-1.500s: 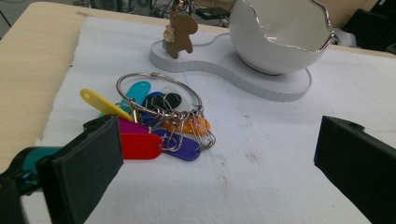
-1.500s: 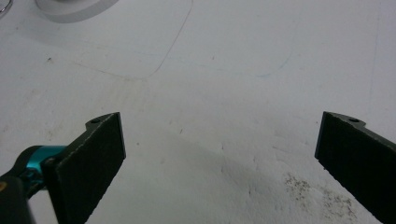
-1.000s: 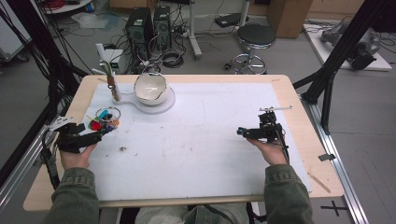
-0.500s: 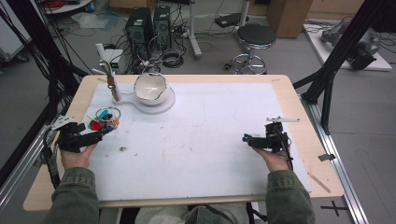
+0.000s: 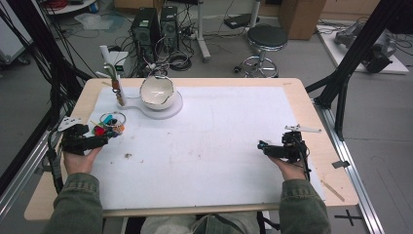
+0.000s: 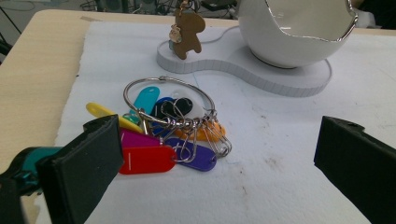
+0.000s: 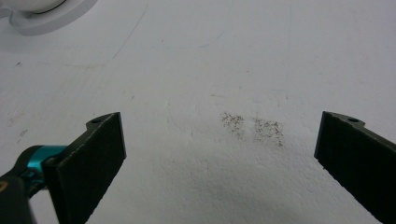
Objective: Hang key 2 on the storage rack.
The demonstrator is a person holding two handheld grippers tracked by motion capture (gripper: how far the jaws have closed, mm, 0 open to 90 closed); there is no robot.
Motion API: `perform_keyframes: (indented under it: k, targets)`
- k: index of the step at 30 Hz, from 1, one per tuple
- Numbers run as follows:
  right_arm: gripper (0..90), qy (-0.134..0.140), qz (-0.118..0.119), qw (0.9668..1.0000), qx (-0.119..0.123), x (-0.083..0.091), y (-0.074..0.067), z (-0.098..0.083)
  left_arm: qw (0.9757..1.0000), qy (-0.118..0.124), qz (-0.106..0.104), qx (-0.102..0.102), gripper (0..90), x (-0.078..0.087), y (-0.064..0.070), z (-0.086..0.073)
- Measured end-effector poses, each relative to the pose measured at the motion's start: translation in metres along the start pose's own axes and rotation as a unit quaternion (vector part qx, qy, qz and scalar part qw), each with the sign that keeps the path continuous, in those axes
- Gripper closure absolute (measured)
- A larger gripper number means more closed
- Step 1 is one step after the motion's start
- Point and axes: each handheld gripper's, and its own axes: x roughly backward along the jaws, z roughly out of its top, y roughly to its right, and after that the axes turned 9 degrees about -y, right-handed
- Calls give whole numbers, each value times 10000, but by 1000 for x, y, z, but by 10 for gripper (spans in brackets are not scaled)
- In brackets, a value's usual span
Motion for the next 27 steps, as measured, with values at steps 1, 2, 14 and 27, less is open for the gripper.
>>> perform_keyframes:
  k: [1, 2, 14, 27]
  targets:
    - [9, 8, -2, 10000, 7, 0, 1, -1, 10000, -62, 4, -16, 17, -2, -1, 1]
    - [10, 12, 6, 10000, 8, 1, 2, -1, 10000, -64, 1, -33, 17, -2, -1, 2]
    - [10, 23, -82, 10000, -35, 2, 3, -4, 9998, -110, -114, -127, 17, -7, -4, 18]
    - [10, 129, -146, 9997, -121, 7, 8, -6, 9961, -837, 2, -293, 18, -29, -10, 32]
